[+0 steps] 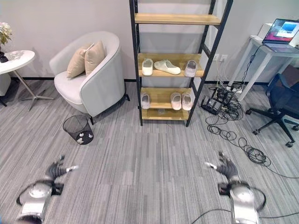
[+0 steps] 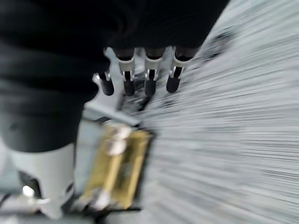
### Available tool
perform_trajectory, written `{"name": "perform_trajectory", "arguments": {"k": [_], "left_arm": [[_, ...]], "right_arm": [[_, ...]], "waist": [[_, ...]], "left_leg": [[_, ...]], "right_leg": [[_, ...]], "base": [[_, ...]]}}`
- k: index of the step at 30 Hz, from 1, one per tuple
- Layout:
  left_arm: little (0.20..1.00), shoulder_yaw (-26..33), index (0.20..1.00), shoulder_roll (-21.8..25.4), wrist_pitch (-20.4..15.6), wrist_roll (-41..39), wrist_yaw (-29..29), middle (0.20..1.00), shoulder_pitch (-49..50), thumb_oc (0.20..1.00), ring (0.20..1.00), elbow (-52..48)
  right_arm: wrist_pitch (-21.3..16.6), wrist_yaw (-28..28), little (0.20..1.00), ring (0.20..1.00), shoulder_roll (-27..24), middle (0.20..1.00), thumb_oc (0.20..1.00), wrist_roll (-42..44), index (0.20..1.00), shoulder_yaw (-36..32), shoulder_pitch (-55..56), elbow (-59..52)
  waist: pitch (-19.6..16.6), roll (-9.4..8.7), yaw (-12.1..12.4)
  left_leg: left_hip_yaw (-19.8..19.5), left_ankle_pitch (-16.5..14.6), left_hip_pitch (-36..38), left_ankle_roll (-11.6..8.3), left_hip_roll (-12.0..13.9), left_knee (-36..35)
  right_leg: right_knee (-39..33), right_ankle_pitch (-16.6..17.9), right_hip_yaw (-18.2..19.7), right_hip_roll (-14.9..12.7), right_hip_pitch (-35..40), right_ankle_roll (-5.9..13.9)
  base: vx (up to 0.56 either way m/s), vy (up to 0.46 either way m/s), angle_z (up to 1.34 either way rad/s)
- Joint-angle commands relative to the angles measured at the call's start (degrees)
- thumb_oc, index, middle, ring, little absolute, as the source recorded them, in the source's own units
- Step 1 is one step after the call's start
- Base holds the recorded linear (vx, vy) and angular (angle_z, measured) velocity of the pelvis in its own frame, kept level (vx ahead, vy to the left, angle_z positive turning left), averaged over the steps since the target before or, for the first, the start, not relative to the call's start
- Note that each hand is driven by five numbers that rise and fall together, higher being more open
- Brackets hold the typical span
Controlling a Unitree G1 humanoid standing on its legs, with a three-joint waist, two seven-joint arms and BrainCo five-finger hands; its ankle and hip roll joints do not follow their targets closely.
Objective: Arrange the slippers neatly on the shoe rack.
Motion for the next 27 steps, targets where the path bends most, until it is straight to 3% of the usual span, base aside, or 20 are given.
{"name": "perform_trajectory", "arguments": {"k": [1, 2, 4, 7, 9, 14, 16, 17, 19, 20, 21, 23, 25, 27], "left_arm": [[1.0, 1.1, 1.0, 0.8, -2.7, 0.0, 5.3, 1.0, -1.5, 1.0, 1.0, 5.2], [1.0, 1.6, 1.0, -0.5, -2.7, -1.1, 6.2, 1.0, -1.6, 1.0, 1.0, 9.1], [1.0, 1.9, 1.0, -1.7, -0.8, -2.9, 10.8, 1.0, -2.8, 1.0, 1.0, 29.2], [1.0, 1.1, 1.0, -4.3, 0.1, -3.8, 14.3, 1.0, -2.1, 1.0, 1.0, 41.3], [1.0, -2.6, 1.0, -7.7, -0.6, -3.3, 14.3, 1.0, -2.3, 1.0, 1.0, 44.1], [1.0, -8.7, 1.0, -9.0, 1.3, -1.6, 15.4, 1.0, -4.7, 1.0, 1.0, 44.1], [1.0, -10.9, 1.0, -9.5, 2.0, -0.6, 15.8, 1.0, -5.5, 1.0, 1.0, 41.5], [1.0, -13.5, 1.0, -10.8, 1.8, 0.6, 17.0, 1.0, -7.4, 1.0, 1.0, 39.0], [1.0, -15.5, 1.0, -11.9, 1.2, 1.9, 18.8, 1.0, -7.5, 1.0, 1.0, 35.5], [1.0, -16.8, 1.0, -13.6, 0.7, 3.0, 17.6, 1.0, -7.4, 1.0, 1.0, 32.3], [1.0, -17.2, 1.0, -14.1, 0.4, 3.4, 17.2, 1.0, -7.3, 1.0, 1.0, 31.7], [1.0, -17.3, 1.0, -14.2, -0.2, 3.4, 17.6, 1.0, -7.0, 1.0, 1.0, 33.7], [1.0, -15.9, 1.0, -13.7, 0.4, 2.8, 18.3, 1.0, -5.8, 1.0, 1.0, 38.3], [1.0, -14.9, 1.0, -12.8, 1.4, 2.9, 18.8, 1.0, -4.6, 1.0, 1.0, 42.1]], "right_arm": [[-1.8, -8.2, 1.0, 1.0, 3.2, 1.0, 1.0, -0.2, 1.0, -3.4, 0.7, 6.0], [-1.1, -9.5, 1.0, 1.0, 4.6, 1.0, 1.0, 0.3, 1.0, -3.6, 0.8, 8.9], [1.7, -10.9, 1.0, 1.0, 9.6, 1.0, 1.0, 1.7, 1.0, -2.8, 1.0, 22.3], [2.2, -14.3, 1.0, 1.0, 13.7, 1.0, 1.0, -0.4, 1.0, 1.3, 4.4, 30.6], [-1.3, -16.9, 1.0, 1.0, 17.9, 1.0, 1.0, 2.9, 1.0, 3.4, 3.6, 36.5], [-2.4, -20.2, 1.0, 1.0, 23.4, 1.0, 1.0, 5.1, 1.0, 9.1, 4.2, 35.0], [-0.1, -21.0, 1.0, 1.0, 24.8, 1.0, 1.0, 3.4, 1.0, 14.0, 4.8, 31.3], [2.3, -21.8, 1.0, 1.0, 25.5, 1.0, 1.0, 2.7, 1.0, 17.2, 5.2, 28.6], [-0.1, -20.4, 1.0, 1.0, 20.4, 1.0, 1.0, 1.4, 1.0, 15.7, 3.5, 36.0], [-1.1, -19.8, 1.0, 1.0, 18.7, 1.0, 1.0, 2.1, 1.0, 15.7, -1.7, 43.1], [-1.7, -19.5, 1.0, 1.0, 18.2, 1.0, 1.0, 2.6, 1.0, 15.6, -2.8, 45.2], [-2.7, -18.3, 1.0, 1.0, 17.4, 1.0, 1.0, 3.0, 1.0, 17.6, -5.2, 49.6], [-2.9, -17.4, 1.0, 1.0, 17.3, 1.0, 1.0, 2.0, 1.0, 19.8, -6.7, 52.0], [-3.4, -17.3, 1.0, 1.0, 17.5, 1.0, 1.0, 2.6, 1.0, 18.8, -6.9, 53.0]], "waist": [[-5.7, -2.04, 0.1], [-5.7, -2.03, 0.0], [-5.8, -2.05, -0.6], [-6.4, -2.33, -1.1], [-6.3, -2.71, -1.6], [-5.3, -3.24, -3.4], [-3.4, -4.0, -3.4], [-0.8, -4.21, -4.0], [1.5, -3.11, -4.0], [2.3, -1.78, -2.5], [2.9, -1.22, -1.8], [3.9, -0.4, 0.3], [3.9, -1.03, 1.9], [2.3, -1.36, 2.6]], "left_leg": [[-3.5, 1.1, -1.3, -1.32, 3.6, 0.3], [-3.5, 1.2, -1.4, -1.38, 3.6, 0.3], [-3.3, 1.3, -1.5, -1.71, 3.9, 0.3], [-3.1, 1.1, -1.3, -1.93, 4.3, 0.3], [-2.7, 1.0, -1.9, -2.39, 4.6, 0.3], [-1.3, 0.1, -1.1, -4.53, 6.5, 0.3], [0.4, -4.3, -2.5, -6.02, 5.9, 9.4], [2.5, -4.3, -9.2, -7.23, 5.1, 21.7], [3.2, -2.4, -14.2, -6.37, 4.3, 26.9], [3.4, -1.2, -18.8, -4.91, 1.3, 21.3], [2.6, 0.4, -18.4, -4.72, 0.7, 18.1], [2.0, 5.1, -22.2, -3.94, 0.7, 9.7], [0.4, 5.6, -20.0, -3.1, 0.8, 6.0], [0.2, 7.6, -18.8, -2.24, 1.2, 7.1]], "right_leg": [[0.5, 2.3, 1.5, -3.0, -0.6, 0.36], [0.5, 2.2, 1.5, -3.0, -0.5, 0.36], [0.5, 2.1, 1.5, -2.8, -0.6, 0.3], [0.5, 2.0, 2.0, -2.4, -0.6, -0.01], [0.5, 2.1, 2.3, -2.0, -1.1, -0.17], [0.5, 1.7, 3.3, -0.6, -0.8, -1.73], [2.4, 1.2, 5.1, -1.0, -0.8, -2.66], [5.1, 0.1, 4.4, -1.8, -1.3, -2.79], [8.0, -1.1, 4.1, -1.3, -3.2, -2.83], [7.8, -1.8, 4.8, -0.4, -2.6, -3.51], [7.4, -2.2, 5.1, -0.1, -1.6, -3.58], [6.0, -3.3, 7.7, 0.7, 2.8, -3.98], [5.3, -4.8, 10.9, 0.9, 6.4, -3.87], [4.2, -5.2, 11.8, 0.5, 8.4, -3.19]], "base": [[-0.02, -0.014, -0.07], [0.0, 0.0, 0.0], [0.0, -0.049, -0.02], [0.06, -0.089, 0.0], [0.04, -0.156, -0.09], [0.06, -0.209, -0.01], [0.08, -0.233, -0.15], [-0.04, -0.099, -0.17], [0.02, 0.018, 0.24], [0.21, 0.091, 0.25], [0.33, 0.107, 0.09], [0.42, 0.068, -0.13], [0.43, 0.021, -0.44], [0.4, 0.096, -1.11]]}}
